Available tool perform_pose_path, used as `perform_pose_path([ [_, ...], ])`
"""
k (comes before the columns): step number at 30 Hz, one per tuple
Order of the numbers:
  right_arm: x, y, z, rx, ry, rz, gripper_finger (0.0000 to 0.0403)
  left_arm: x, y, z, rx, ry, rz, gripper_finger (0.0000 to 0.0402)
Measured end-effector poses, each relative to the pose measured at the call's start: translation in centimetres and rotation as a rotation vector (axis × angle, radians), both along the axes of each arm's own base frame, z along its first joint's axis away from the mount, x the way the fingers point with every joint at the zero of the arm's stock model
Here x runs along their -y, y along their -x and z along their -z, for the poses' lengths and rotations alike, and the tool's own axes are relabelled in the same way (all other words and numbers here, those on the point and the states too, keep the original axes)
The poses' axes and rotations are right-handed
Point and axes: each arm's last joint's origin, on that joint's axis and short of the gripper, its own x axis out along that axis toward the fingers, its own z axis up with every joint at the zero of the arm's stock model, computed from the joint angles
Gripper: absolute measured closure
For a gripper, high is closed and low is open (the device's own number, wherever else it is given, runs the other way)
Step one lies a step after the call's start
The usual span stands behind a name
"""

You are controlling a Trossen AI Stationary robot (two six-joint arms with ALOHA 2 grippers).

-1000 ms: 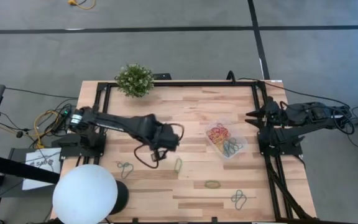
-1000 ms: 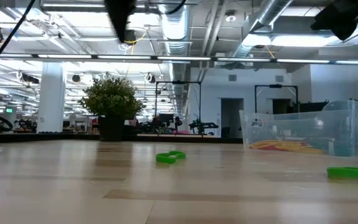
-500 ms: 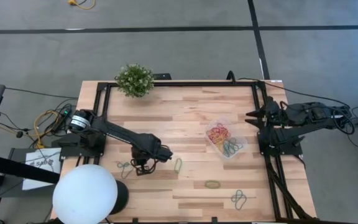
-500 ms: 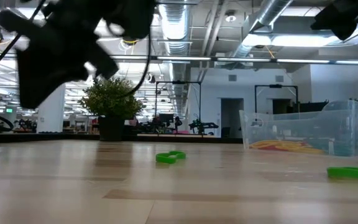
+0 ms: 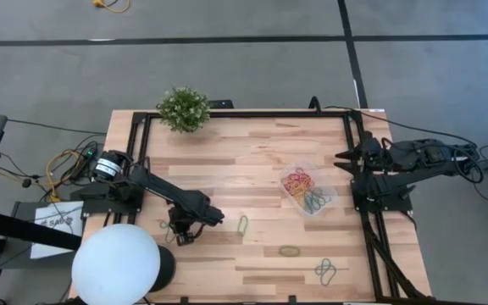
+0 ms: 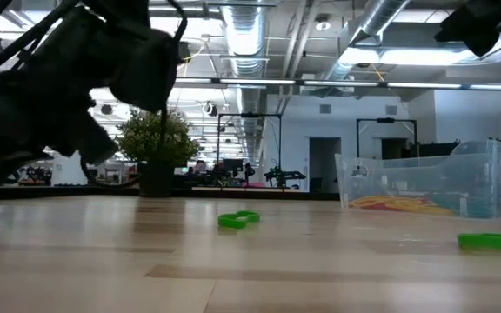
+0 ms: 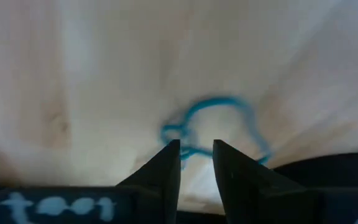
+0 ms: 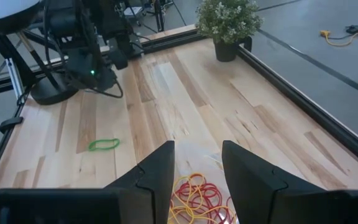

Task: Pick and place items into bin
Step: Put the blue rubber band into the transparent bin

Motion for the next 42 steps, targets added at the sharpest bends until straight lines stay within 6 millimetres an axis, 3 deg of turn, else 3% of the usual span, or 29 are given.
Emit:
perform_pose_path([
  [6,0.0,0.0,0.0,0.0,0.0,0.0,0.0274,-0.3,0.8,0.3,-0.053,-0.063,-0.016,0.0317],
  [19,0.0,0.0,0.0,0.0,0.0,0.0,0.0274,-0.2,0.8,1.5,0.029,-0.058,-0.071,0.0319],
  [27,0.0,0.0,0.0,0.0,0.0,0.0,0.0274,0.1,-0.3,0.8,0.069,-0.052,-0.013,0.0395],
  [31,0.0,0.0,-0.1,0.009,-0.007,0.002,0.0274,0.9,-3.5,-1.9,0.248,0.012,0.061,0.0399],
  [35,0.0,-0.2,-0.4,0.054,-0.03,0.016,0.0274,1.3,-7.5,-6.7,0.522,0.004,0.235,0.04],
  [42,0.0,-0.3,-0.2,0.058,-0.028,0.025,0.0274,-0.2,-13.7,-16.1,1.116,-0.323,0.491,0.0401],
])
